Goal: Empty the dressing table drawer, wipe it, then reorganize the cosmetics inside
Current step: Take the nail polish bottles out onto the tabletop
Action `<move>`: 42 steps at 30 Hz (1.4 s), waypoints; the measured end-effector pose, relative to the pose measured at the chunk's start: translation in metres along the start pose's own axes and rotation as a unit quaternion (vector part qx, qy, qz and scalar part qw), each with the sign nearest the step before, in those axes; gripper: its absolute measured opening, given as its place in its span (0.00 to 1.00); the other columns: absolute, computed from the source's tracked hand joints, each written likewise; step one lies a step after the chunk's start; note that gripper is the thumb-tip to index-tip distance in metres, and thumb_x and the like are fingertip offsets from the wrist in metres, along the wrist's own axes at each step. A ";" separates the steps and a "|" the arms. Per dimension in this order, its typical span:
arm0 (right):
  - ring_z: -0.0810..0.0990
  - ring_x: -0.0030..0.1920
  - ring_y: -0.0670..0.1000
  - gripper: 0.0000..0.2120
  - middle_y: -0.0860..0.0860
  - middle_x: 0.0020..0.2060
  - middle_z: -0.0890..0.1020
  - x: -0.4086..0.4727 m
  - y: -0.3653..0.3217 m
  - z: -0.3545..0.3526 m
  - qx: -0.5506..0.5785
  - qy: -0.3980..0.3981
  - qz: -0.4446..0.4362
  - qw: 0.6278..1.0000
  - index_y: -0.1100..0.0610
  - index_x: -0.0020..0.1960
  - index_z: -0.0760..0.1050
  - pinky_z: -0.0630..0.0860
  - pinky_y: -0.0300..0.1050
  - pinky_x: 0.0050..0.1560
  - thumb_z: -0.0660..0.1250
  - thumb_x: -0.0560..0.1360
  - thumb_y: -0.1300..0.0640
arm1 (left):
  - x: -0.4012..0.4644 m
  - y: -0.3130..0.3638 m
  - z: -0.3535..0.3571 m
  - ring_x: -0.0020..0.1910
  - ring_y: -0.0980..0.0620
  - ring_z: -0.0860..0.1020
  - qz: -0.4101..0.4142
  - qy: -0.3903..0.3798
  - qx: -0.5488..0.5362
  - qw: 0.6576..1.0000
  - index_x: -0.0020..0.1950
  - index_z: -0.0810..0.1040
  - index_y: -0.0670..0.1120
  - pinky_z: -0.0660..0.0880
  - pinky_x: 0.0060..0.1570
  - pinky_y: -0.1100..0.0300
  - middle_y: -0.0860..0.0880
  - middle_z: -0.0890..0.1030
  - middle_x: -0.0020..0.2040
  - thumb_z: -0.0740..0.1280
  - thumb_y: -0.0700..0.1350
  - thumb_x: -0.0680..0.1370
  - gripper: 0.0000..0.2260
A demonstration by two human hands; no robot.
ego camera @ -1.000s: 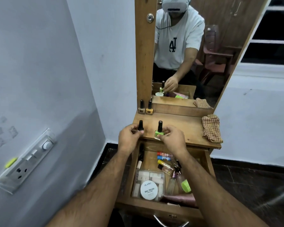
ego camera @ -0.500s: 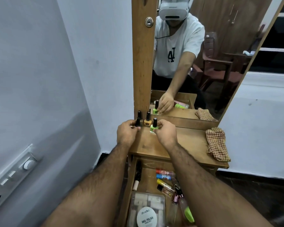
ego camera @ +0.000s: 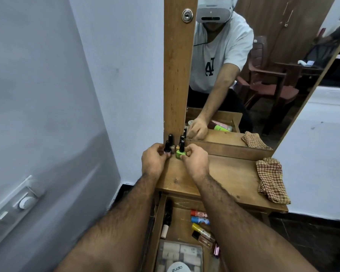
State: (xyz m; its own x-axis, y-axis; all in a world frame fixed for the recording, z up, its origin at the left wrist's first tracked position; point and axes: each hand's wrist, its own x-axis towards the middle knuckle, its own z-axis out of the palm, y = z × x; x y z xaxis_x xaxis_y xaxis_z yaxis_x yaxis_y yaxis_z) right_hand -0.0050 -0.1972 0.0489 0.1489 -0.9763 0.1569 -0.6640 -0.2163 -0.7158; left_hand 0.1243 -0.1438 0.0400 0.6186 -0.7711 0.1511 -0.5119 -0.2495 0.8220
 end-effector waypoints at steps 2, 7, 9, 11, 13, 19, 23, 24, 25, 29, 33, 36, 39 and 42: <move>0.79 0.49 0.49 0.09 0.49 0.48 0.82 0.001 -0.001 0.001 -0.006 -0.002 -0.006 1.000 0.52 0.52 0.81 0.77 0.43 0.51 0.75 0.72 0.58 | 0.001 -0.001 0.001 0.52 0.53 0.80 0.003 -0.002 0.005 1.000 0.63 0.80 0.46 0.75 0.54 0.60 0.50 0.84 0.55 0.74 0.46 0.75 0.17; 0.79 0.51 0.50 0.09 0.49 0.50 0.82 0.003 -0.001 0.003 -0.031 -0.007 -0.018 0.999 0.51 0.52 0.80 0.77 0.44 0.51 0.75 0.73 0.57 | 0.000 0.001 0.000 0.52 0.52 0.80 0.014 -0.007 0.008 1.000 0.63 0.80 0.45 0.74 0.54 0.61 0.49 0.84 0.55 0.74 0.45 0.75 0.17; 0.79 0.52 0.50 0.10 0.49 0.51 0.81 0.004 0.000 0.003 -0.040 -0.005 -0.027 0.999 0.52 0.53 0.80 0.77 0.45 0.54 0.74 0.73 0.57 | 0.000 0.000 0.000 0.51 0.53 0.80 0.020 -0.009 0.014 1.000 0.64 0.79 0.45 0.75 0.54 0.61 0.49 0.84 0.54 0.74 0.45 0.75 0.18; 0.79 0.53 0.50 0.11 0.49 0.52 0.81 0.002 0.000 0.002 -0.040 -0.003 -0.030 0.999 0.52 0.55 0.80 0.77 0.46 0.55 0.74 0.73 0.57 | -0.001 -0.001 -0.001 0.50 0.53 0.79 0.022 -0.014 0.010 1.000 0.64 0.79 0.46 0.76 0.54 0.61 0.49 0.84 0.54 0.75 0.45 0.74 0.18; 0.79 0.52 0.50 0.13 0.49 0.51 0.81 0.000 -0.001 -0.001 -0.028 0.000 -0.028 0.999 0.52 0.56 0.79 0.78 0.45 0.55 0.74 0.73 0.57 | -0.002 -0.002 -0.003 0.51 0.54 0.79 0.028 -0.012 0.011 0.999 0.64 0.79 0.46 0.75 0.54 0.61 0.49 0.83 0.55 0.75 0.45 0.74 0.19; 0.75 0.39 0.44 0.02 0.48 0.39 0.80 -0.040 -0.006 -0.021 0.058 0.112 -0.110 0.986 0.54 0.45 0.79 0.72 0.35 0.40 0.72 0.74 0.59 | -0.024 -0.012 -0.023 0.48 0.56 0.80 0.043 0.058 -0.004 0.997 0.61 0.81 0.44 0.74 0.51 0.64 0.49 0.83 0.56 0.72 0.45 0.77 0.13; 0.75 0.32 0.40 0.04 0.43 0.32 0.78 -0.099 -0.001 -0.021 0.131 0.111 -0.126 0.977 0.55 0.42 0.79 0.70 0.30 0.34 0.71 0.75 0.59 | -0.059 -0.025 -0.035 0.48 0.55 0.80 0.041 0.078 -0.029 0.996 0.56 0.83 0.44 0.73 0.49 0.65 0.50 0.84 0.52 0.69 0.45 0.79 0.09; 0.75 0.31 0.39 0.04 0.43 0.31 0.78 -0.114 0.004 -0.018 0.138 0.096 -0.119 0.978 0.55 0.42 0.79 0.69 0.29 0.33 0.71 0.76 0.58 | -0.069 -0.029 -0.037 0.48 0.55 0.80 0.040 0.075 -0.040 0.996 0.55 0.83 0.44 0.73 0.48 0.67 0.51 0.84 0.51 0.69 0.44 0.79 0.08; 0.74 0.30 0.39 0.05 0.43 0.31 0.78 -0.127 0.010 -0.013 0.136 0.085 -0.112 0.981 0.54 0.41 0.79 0.69 0.31 0.32 0.71 0.76 0.57 | -0.078 -0.032 -0.038 0.47 0.56 0.80 0.040 0.069 -0.048 0.996 0.54 0.83 0.44 0.72 0.46 0.71 0.51 0.84 0.49 0.69 0.44 0.79 0.07; 0.80 0.35 0.48 0.09 0.49 0.34 0.84 -0.152 0.039 0.009 0.031 -0.074 0.006 0.997 0.57 0.39 0.82 0.75 0.43 0.38 0.70 0.75 0.54 | -0.114 -0.039 -0.046 0.43 0.58 0.79 0.052 0.045 -0.035 0.997 0.52 0.84 0.46 0.71 0.42 0.74 0.53 0.84 0.46 0.69 0.43 0.79 0.05; 0.81 0.30 0.55 0.06 0.55 0.31 0.82 -0.162 0.047 0.025 0.024 -0.245 0.192 0.950 0.61 0.39 0.82 0.77 0.45 0.30 0.68 0.73 0.61 | -0.137 -0.041 -0.052 0.41 0.57 0.79 0.053 0.023 -0.037 0.998 0.53 0.84 0.47 0.76 0.45 0.64 0.54 0.84 0.46 0.69 0.43 0.78 0.05; 0.74 0.23 0.52 0.08 0.54 0.24 0.77 -0.166 0.038 0.033 0.044 -0.234 0.231 0.943 0.61 0.33 0.77 0.70 0.40 0.26 0.66 0.71 0.65 | -0.146 -0.047 -0.053 0.44 0.57 0.81 0.039 -0.004 -0.030 0.999 0.54 0.83 0.47 0.76 0.48 0.65 0.54 0.84 0.47 0.69 0.42 0.78 0.06; 0.70 0.23 0.51 0.09 0.55 0.26 0.74 -0.169 0.020 0.036 0.174 -0.196 0.288 0.921 0.61 0.34 0.73 0.65 0.37 0.24 0.65 0.71 0.69 | -0.152 -0.054 -0.054 0.44 0.61 0.80 0.022 -0.035 -0.023 0.999 0.53 0.83 0.48 0.76 0.46 0.68 0.54 0.84 0.47 0.68 0.40 0.79 0.07; 0.71 0.22 0.47 0.13 0.53 0.26 0.72 -0.169 0.010 0.028 0.258 -0.200 0.328 0.886 0.60 0.35 0.70 0.62 0.33 0.17 0.61 0.75 0.72 | -0.155 -0.057 -0.054 0.44 0.62 0.80 0.016 -0.057 -0.009 0.998 0.54 0.83 0.48 0.77 0.46 0.67 0.55 0.84 0.46 0.67 0.40 0.79 0.07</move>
State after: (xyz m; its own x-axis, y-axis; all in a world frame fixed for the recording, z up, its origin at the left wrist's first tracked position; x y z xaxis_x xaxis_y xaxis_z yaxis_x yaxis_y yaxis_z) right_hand -0.0166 -0.0338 -0.0036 0.1708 -0.7902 -0.5886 -0.2945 0.5291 -0.7958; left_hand 0.0896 0.0211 -0.0005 0.5295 -0.8405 0.1152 -0.5191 -0.2135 0.8276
